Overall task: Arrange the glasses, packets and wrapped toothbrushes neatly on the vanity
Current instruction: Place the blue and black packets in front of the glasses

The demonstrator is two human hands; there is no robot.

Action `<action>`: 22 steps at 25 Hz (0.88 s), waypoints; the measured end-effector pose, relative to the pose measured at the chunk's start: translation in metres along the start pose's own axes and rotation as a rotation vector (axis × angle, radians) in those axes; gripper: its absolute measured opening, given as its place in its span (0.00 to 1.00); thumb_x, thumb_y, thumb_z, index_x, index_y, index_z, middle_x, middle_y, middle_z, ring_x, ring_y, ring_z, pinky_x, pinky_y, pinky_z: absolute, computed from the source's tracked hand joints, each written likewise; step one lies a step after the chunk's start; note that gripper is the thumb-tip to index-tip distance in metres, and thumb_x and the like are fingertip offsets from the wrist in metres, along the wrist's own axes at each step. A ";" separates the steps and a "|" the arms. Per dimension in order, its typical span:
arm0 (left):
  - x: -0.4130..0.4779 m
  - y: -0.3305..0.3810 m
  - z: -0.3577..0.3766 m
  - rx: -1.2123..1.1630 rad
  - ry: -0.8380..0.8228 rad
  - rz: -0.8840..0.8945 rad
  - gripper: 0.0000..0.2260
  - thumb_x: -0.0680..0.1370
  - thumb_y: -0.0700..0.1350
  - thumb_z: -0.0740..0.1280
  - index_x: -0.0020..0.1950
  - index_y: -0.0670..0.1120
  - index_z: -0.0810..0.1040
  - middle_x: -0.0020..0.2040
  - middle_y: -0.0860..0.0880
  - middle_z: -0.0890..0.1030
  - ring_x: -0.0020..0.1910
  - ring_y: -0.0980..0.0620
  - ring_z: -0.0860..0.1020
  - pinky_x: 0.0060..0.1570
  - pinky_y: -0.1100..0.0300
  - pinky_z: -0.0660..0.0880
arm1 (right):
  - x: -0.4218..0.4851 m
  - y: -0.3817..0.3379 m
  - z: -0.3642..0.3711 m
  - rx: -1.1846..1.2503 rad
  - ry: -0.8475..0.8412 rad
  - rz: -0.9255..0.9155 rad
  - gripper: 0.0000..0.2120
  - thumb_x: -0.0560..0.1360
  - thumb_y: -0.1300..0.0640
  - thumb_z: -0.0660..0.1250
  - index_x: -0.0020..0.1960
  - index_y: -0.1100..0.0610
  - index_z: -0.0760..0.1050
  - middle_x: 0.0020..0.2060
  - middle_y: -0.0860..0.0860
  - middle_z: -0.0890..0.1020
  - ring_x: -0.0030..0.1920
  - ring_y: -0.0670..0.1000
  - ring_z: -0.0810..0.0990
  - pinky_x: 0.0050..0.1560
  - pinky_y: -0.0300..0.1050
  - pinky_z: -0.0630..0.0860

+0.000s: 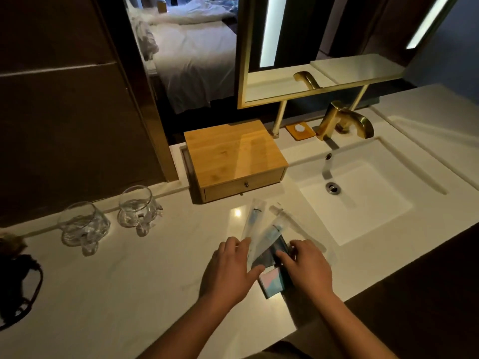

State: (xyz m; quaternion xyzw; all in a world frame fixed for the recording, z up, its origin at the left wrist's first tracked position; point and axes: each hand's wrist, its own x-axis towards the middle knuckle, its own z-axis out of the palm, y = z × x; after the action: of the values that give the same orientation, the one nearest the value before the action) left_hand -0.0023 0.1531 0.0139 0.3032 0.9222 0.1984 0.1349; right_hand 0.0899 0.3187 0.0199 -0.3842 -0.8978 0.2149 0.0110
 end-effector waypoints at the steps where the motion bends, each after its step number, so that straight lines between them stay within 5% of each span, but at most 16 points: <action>1: 0.007 0.002 0.004 0.025 0.001 -0.018 0.30 0.77 0.66 0.65 0.75 0.56 0.63 0.66 0.51 0.72 0.62 0.52 0.71 0.59 0.56 0.80 | 0.004 -0.001 0.001 -0.023 -0.007 -0.017 0.16 0.73 0.36 0.63 0.45 0.48 0.75 0.43 0.47 0.77 0.43 0.49 0.75 0.38 0.47 0.76; 10: 0.026 -0.008 0.010 0.069 0.156 -0.177 0.19 0.79 0.53 0.68 0.69 0.50 0.74 0.58 0.46 0.79 0.53 0.49 0.76 0.44 0.60 0.75 | 0.021 0.010 -0.002 0.216 -0.110 -0.058 0.05 0.74 0.50 0.69 0.46 0.51 0.78 0.42 0.48 0.81 0.44 0.50 0.78 0.43 0.50 0.77; 15: 0.007 0.012 0.007 -0.078 0.148 -0.035 0.27 0.76 0.58 0.69 0.74 0.57 0.68 0.71 0.50 0.71 0.68 0.50 0.70 0.65 0.53 0.75 | 0.017 0.021 -0.027 0.675 -0.113 0.131 0.06 0.73 0.56 0.71 0.37 0.53 0.81 0.33 0.51 0.83 0.37 0.51 0.82 0.43 0.55 0.81; 18: -0.001 0.039 0.000 -0.119 0.011 0.078 0.36 0.75 0.64 0.68 0.79 0.63 0.56 0.79 0.58 0.60 0.77 0.54 0.60 0.73 0.53 0.65 | 0.010 0.003 -0.050 0.864 -0.144 0.106 0.05 0.73 0.58 0.72 0.38 0.56 0.83 0.35 0.53 0.85 0.38 0.51 0.83 0.41 0.46 0.80; 22: -0.003 0.029 -0.008 -0.063 0.235 0.141 0.23 0.77 0.53 0.71 0.72 0.55 0.72 0.66 0.52 0.80 0.62 0.51 0.80 0.58 0.56 0.79 | -0.004 -0.031 -0.064 0.997 -0.290 0.030 0.05 0.74 0.59 0.71 0.39 0.57 0.83 0.35 0.54 0.85 0.36 0.50 0.82 0.43 0.44 0.80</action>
State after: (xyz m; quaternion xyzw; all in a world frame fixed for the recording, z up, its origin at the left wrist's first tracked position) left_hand 0.0120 0.1704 0.0346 0.3374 0.9015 0.2703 0.0210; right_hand 0.0834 0.3212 0.0909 -0.3115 -0.6730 0.6677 0.0649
